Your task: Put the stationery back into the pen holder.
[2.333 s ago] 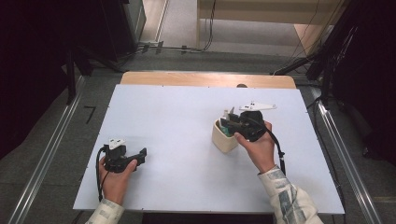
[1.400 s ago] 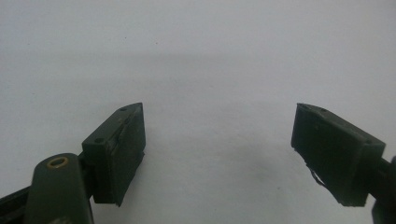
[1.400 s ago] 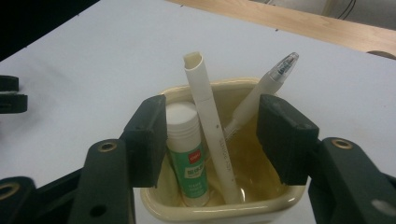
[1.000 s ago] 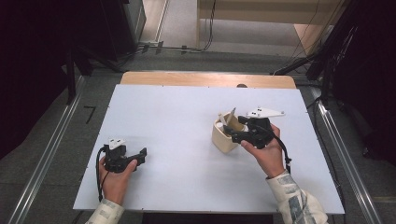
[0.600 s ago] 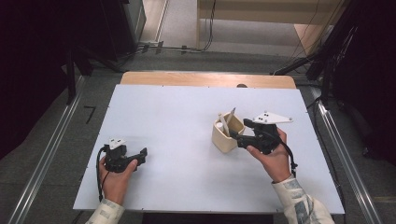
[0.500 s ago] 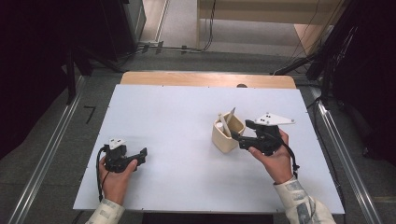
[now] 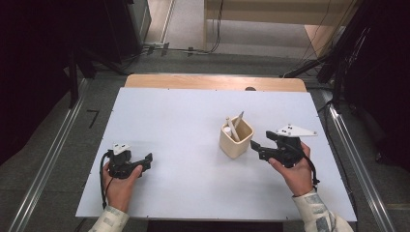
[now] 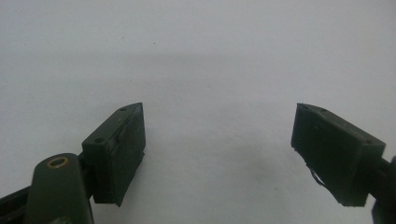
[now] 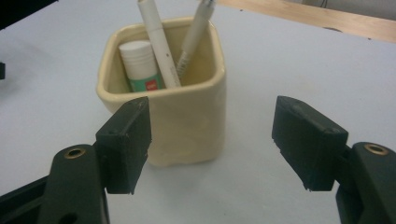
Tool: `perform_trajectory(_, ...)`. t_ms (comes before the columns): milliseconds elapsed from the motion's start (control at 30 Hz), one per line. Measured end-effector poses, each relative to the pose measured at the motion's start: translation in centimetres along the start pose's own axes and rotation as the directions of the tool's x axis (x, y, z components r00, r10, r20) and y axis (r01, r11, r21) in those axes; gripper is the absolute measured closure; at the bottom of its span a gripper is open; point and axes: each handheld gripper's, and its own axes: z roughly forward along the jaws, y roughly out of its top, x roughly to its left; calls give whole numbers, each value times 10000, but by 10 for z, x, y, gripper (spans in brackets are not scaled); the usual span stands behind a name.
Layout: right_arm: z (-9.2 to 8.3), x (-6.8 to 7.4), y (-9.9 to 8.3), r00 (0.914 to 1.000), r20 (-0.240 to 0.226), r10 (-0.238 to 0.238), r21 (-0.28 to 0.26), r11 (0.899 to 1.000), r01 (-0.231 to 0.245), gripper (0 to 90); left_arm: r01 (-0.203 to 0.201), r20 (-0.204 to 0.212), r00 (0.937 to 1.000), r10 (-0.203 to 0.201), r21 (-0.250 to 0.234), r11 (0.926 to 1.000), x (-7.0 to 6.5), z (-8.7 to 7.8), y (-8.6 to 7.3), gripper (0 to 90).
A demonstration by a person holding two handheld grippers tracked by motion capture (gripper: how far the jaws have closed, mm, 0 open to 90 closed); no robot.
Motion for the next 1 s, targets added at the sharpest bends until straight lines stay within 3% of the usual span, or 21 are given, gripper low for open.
perform_trajectory(400,-11,-16,-17,9976,577,374,143,9992,-383,265,-9,-1,10000,9,-17,10000,0,0,0,187)
perform_trajectory(1000,-41,-54,-50,9742,1927,1177,157,9923,-1230,259,-36,10,10000,36,4,10000,-1,0,0,187)
